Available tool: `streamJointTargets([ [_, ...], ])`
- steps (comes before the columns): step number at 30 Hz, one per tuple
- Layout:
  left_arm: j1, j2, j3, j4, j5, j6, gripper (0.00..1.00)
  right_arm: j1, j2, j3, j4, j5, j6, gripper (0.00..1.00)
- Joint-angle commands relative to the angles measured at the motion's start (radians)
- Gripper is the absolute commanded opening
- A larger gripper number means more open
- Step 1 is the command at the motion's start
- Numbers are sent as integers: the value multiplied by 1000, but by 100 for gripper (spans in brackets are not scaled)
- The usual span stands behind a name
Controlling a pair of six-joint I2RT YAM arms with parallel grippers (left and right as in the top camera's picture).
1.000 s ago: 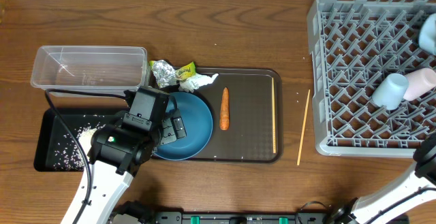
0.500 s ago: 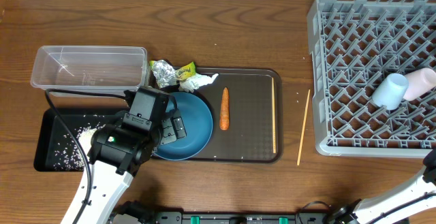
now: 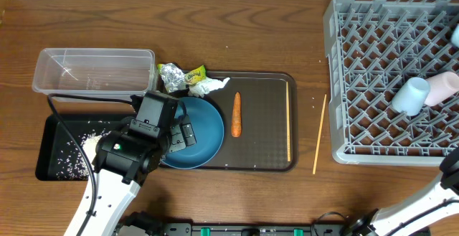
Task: Sort waste into correct bins and load items into the dishwasher rack
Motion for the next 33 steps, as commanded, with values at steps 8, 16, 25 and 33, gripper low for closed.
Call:
streamJointTargets([
  [8,3,-2,13,-3,-19,2,98,-29,105,9,27,-24,7,2],
  [16,3,-2,13,-3,-19,2,98,-79,105,10,37,-60,60,5],
  [25,3,-2,13,-3,-19,2,98,-121,105,10,37,-144,60,25],
  [33,3,-2,13,-3,-19,2,98,-162,90,10,38,-234,54,59],
])
